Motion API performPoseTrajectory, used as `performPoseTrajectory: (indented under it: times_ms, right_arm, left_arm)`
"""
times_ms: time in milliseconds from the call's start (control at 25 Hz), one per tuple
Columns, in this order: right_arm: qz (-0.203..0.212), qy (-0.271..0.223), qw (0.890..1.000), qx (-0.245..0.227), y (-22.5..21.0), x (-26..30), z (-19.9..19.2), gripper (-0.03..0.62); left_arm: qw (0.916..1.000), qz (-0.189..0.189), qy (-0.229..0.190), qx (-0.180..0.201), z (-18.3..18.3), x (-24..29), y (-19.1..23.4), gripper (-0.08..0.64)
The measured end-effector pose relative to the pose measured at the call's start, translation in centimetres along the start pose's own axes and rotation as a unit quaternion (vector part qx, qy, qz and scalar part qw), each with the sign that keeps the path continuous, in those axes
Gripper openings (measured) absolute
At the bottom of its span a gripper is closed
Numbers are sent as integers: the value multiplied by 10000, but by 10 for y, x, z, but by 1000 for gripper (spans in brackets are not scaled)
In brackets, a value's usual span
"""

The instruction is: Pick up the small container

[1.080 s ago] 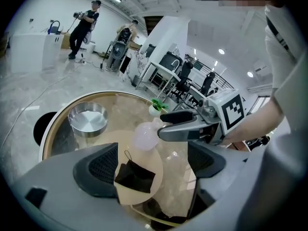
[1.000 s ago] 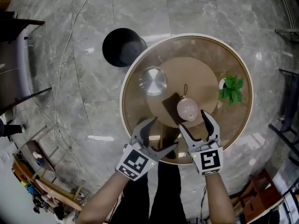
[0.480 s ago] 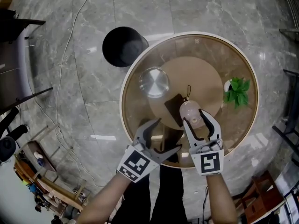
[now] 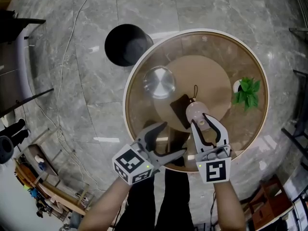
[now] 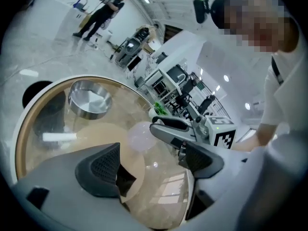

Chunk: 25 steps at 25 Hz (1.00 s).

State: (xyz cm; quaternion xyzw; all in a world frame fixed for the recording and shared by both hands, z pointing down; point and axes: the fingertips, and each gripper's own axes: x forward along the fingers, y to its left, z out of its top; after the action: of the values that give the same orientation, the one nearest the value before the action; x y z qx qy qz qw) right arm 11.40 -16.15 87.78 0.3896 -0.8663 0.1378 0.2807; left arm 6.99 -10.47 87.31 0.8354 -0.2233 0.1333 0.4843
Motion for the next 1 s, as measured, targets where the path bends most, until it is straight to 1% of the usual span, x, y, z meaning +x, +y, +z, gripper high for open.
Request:
performPoseTrajectory:
  times_ms: [80,200,280,360,520,600,680,720,760,800,880,920,960,1000]
  right_arm:
    - [43,-43,10000,42,1,1,3,146]
    - [100,-98,9996,242,3,2,8,144]
    - [220,-37,9997,138,4,1,11,144]
    - [342,37,9994,4,7,-1,14,144]
    - [500,114,9987,-74,13,-5,20,144]
    - [540,110,9984,-92,14,-6,25,144]
    - [547,45,9985,4,14,-7,31,144]
    - [556,23,9984,56,13,-9,33,144]
    - [600,52,9982,34,13,-10,33,144]
    - [667,122,9977,-41,14,-12,32,144]
    - [728,193,9971,-78,16,-15,31,144]
    - [687,136,9975,43,16,-16,33,144]
    - [634,68,9978,184,15,-17,35,144]
    - [618,45,9978,246,15,-18,36,144]
  left_arm:
    - [9983,-143,-192,-523,3,-2,4,428]
    - [9919,-276,-500,-1134,13,-4,8,430]
    - [9845,-427,-720,-1541,21,-3,7,432]
    - [9736,-624,-935,-1989,29,0,6,434]
    - [9429,-1017,-1418,-2836,41,3,6,456]
    - [9311,-1131,-1563,-3096,43,6,7,476]
    - [9204,-1237,-1653,-3321,42,10,8,493]
    - [9136,-1299,-1708,-3453,42,13,9,500]
    - [9052,-1365,-1785,-3607,42,16,10,504]
    - [8948,-1439,-1887,-3782,43,18,12,505]
    - [8702,-1614,-2118,-4145,45,20,15,515]
    - [8597,-1694,-2211,-4281,46,21,16,515]
    - [8524,-1757,-2275,-4368,47,22,16,515]
    - [8482,-1805,-2310,-4411,47,23,16,515]
